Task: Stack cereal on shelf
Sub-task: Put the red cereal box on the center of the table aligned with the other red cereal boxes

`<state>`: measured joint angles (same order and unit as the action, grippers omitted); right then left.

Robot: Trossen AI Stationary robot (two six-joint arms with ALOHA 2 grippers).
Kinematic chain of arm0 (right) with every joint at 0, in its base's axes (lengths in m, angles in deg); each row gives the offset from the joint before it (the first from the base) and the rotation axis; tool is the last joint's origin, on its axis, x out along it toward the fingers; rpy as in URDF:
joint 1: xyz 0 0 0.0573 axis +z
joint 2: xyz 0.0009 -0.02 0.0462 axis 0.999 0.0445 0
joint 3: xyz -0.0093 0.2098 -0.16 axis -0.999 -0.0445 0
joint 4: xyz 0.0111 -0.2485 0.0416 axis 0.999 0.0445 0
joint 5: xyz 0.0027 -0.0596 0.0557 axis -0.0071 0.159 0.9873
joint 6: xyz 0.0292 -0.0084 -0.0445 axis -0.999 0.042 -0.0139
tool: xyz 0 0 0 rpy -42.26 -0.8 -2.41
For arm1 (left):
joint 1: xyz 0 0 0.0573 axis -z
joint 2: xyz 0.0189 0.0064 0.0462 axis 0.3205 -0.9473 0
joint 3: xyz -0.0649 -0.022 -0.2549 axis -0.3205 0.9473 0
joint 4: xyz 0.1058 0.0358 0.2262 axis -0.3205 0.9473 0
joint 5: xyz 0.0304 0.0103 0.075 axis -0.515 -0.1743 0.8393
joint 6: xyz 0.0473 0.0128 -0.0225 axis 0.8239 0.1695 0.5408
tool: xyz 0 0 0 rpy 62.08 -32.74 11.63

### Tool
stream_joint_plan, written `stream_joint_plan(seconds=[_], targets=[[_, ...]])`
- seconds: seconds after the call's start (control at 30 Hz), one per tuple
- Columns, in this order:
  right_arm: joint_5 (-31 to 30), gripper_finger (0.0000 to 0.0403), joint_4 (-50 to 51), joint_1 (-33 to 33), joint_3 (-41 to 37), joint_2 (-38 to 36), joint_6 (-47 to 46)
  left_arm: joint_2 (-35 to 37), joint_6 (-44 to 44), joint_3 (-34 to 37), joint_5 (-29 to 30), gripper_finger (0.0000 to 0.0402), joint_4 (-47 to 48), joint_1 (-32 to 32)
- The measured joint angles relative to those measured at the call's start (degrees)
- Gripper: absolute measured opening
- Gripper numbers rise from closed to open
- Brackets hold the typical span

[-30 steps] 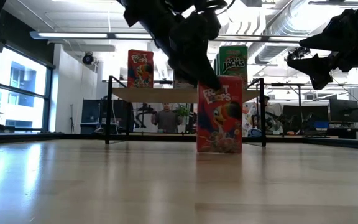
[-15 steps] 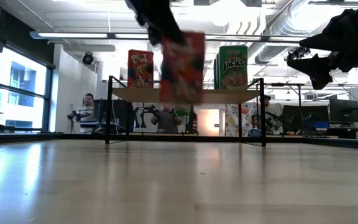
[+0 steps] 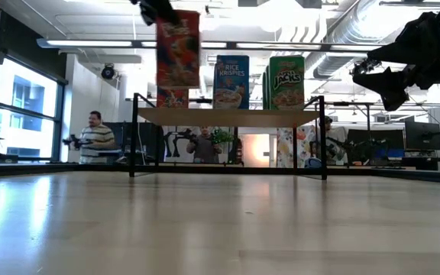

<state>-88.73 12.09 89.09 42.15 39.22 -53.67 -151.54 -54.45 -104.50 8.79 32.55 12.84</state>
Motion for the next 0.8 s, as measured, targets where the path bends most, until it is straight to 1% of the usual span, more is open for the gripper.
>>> stream_joint_plan(seconds=[0.17, 0.4, 0.6, 0.8], targets=[[0.2, 0.0250, 0.0, 0.0, 0.0, 0.0, 0.0, 2.0, 4.4, 0.0, -0.2, 0.0138, 0.9, -3.7], [0.2, 0.0250, 0.0, 0.0, 0.0, 0.0, 0.0, 2.4, 10.7, 0.0, -1.2, 0.0138, 0.6, -9.9], [0.2, 0.0250, 0.0, 0.0, 0.0, 0.0, 0.0, 2.4, 13.0, 0.0, -4.3, 0.0138, -0.2, -16.4], [0.2, 0.0250, 0.0, 0.0, 0.0, 0.0, 0.0, 1.8, 15.4, 0.0, -7.7, 0.0138, 0.3, -21.6]])
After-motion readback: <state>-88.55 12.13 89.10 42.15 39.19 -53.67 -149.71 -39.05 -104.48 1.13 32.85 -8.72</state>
